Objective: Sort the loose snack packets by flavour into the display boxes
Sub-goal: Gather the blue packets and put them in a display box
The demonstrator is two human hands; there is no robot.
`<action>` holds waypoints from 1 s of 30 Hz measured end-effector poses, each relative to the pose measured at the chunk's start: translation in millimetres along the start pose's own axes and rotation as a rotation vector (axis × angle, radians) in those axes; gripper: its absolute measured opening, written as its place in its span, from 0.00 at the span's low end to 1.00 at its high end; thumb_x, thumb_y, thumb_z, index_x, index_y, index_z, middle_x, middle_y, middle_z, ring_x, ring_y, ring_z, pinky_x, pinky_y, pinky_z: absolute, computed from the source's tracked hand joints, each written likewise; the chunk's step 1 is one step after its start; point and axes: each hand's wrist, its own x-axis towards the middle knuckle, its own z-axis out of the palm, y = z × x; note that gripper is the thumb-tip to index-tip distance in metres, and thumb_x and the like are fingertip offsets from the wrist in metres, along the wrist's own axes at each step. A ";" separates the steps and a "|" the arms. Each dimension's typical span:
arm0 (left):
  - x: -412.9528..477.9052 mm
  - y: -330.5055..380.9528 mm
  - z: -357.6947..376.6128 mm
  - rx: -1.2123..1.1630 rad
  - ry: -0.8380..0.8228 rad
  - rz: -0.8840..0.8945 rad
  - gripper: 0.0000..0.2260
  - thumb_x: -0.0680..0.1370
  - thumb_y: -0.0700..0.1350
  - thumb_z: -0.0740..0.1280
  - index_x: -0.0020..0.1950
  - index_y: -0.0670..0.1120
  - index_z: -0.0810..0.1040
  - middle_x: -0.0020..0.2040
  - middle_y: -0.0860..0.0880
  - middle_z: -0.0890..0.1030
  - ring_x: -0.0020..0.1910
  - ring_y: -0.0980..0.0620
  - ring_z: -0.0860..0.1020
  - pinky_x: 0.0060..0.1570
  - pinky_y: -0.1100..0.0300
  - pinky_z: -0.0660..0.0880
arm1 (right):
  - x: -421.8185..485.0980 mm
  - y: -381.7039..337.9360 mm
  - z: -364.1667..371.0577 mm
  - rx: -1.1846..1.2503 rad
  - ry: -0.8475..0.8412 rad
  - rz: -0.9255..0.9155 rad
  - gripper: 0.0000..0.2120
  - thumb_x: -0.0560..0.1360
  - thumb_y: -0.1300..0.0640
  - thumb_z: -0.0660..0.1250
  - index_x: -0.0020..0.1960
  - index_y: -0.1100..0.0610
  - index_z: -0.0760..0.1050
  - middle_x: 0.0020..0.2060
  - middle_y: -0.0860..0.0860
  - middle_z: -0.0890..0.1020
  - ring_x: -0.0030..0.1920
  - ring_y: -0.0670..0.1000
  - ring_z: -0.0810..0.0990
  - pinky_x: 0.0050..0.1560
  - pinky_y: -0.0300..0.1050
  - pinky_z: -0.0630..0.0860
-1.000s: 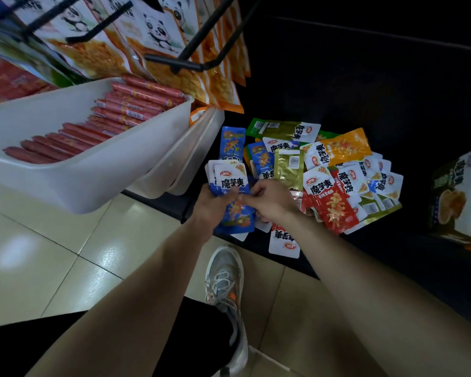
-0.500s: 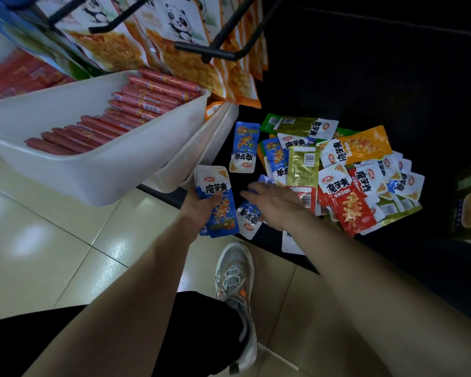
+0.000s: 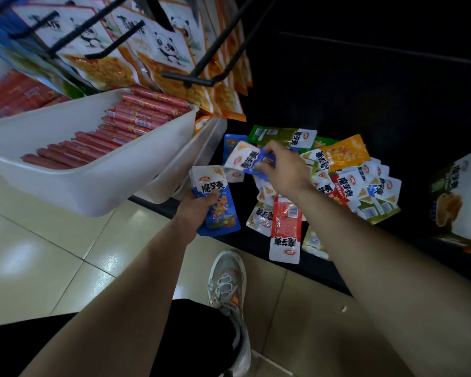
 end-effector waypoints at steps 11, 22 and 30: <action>-133.4 62.5 95.2 -0.024 -0.330 0.106 0.07 0.77 0.43 0.72 0.54 0.47 0.80 0.52 0.44 0.85 0.47 0.43 0.84 0.54 0.41 0.80 | -134.4 -5.4 -158.2 0.723 -0.101 0.413 0.10 0.77 0.60 0.72 0.58 0.59 0.77 0.39 0.49 0.85 0.30 0.41 0.82 0.27 0.36 0.75; -317.3 72.6 144.6 0.120 -0.671 0.370 0.19 0.72 0.48 0.77 0.59 0.53 0.75 0.50 0.56 0.86 0.49 0.58 0.84 0.48 0.59 0.82 | -302.5 -32.0 -257.5 0.908 0.020 0.456 0.13 0.74 0.61 0.73 0.58 0.57 0.81 0.49 0.53 0.87 0.49 0.55 0.87 0.51 0.52 0.81; -320.3 73.2 179.0 0.044 -0.694 0.183 0.13 0.78 0.43 0.70 0.63 0.46 0.77 0.56 0.44 0.85 0.52 0.42 0.84 0.56 0.40 0.79 | -319.1 4.4 -270.0 1.024 0.291 0.525 0.08 0.77 0.66 0.68 0.56 0.65 0.80 0.53 0.65 0.84 0.54 0.67 0.83 0.57 0.71 0.77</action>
